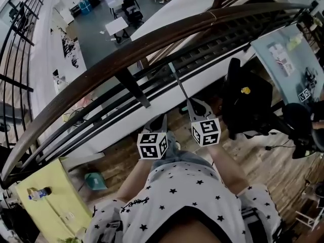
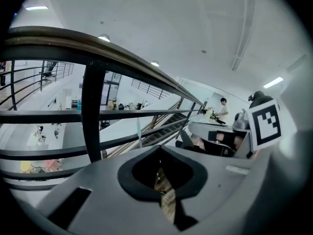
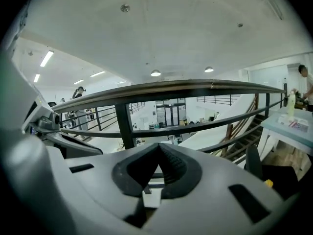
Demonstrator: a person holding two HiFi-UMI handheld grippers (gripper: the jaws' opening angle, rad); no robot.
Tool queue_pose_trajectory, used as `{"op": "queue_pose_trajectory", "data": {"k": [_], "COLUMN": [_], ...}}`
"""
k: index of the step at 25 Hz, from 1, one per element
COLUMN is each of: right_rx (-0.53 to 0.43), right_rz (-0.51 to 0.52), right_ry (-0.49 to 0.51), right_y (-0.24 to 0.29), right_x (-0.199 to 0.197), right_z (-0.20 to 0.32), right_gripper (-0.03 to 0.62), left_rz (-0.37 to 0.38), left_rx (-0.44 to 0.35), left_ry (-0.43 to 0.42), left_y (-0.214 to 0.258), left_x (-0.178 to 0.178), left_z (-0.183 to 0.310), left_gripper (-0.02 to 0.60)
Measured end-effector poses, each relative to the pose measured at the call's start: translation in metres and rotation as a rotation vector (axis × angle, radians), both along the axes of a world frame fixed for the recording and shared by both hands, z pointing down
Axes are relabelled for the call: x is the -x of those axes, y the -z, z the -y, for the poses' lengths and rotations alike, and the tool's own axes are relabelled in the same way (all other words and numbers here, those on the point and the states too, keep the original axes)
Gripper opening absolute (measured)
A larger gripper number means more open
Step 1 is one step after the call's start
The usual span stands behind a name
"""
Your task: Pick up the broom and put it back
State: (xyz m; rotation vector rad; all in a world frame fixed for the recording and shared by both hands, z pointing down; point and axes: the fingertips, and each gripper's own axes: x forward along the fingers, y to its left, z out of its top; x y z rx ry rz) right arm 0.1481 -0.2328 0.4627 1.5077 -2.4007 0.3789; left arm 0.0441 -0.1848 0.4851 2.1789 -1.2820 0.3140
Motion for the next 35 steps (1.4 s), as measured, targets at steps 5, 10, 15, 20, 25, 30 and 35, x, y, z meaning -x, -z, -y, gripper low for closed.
{"op": "queue_pose_trajectory", "data": {"k": [5, 10, 15, 20, 25, 30, 35], "right_rx": [0.004, -0.005, -0.016, -0.019, -0.009, -0.005, -0.004], "right_rz": [0.003, 0.013, 0.032, 0.037, 0.048, 0.063, 0.063], "right_ry": [0.003, 0.026, 0.027, 0.043, 0.049, 0.034, 0.036], "right_y": [0.007, 0.017, 0.022, 0.022, 0.02, 0.021, 0.02], "right_x": [-0.002, 0.006, 0.012, 0.018, 0.02, 0.018, 0.018], "right_z": [-0.016, -0.031, -0.04, -0.047, -0.049, -0.05, -0.05], "right_gripper": [-0.006, -0.006, -0.006, -0.006, -0.006, -0.008, -0.008], "left_rz": [0.003, 0.006, 0.004, -0.001, 0.0, 0.002, 0.001], "left_rx": [-0.027, -0.049, -0.069, -0.074, -0.071, -0.068, -0.069], "left_ry": [-0.024, -0.03, -0.03, -0.026, -0.024, -0.025, -0.027], "left_y": [0.016, 0.026, 0.033, 0.033, 0.031, 0.031, 0.03], "left_x": [-0.006, -0.006, -0.002, 0.003, 0.004, 0.004, 0.003], "left_z": [-0.004, -0.01, -0.015, -0.018, -0.019, -0.021, -0.02], "left_gripper": [0.011, 0.011, 0.011, 0.011, 0.011, 0.011, 0.011]}}
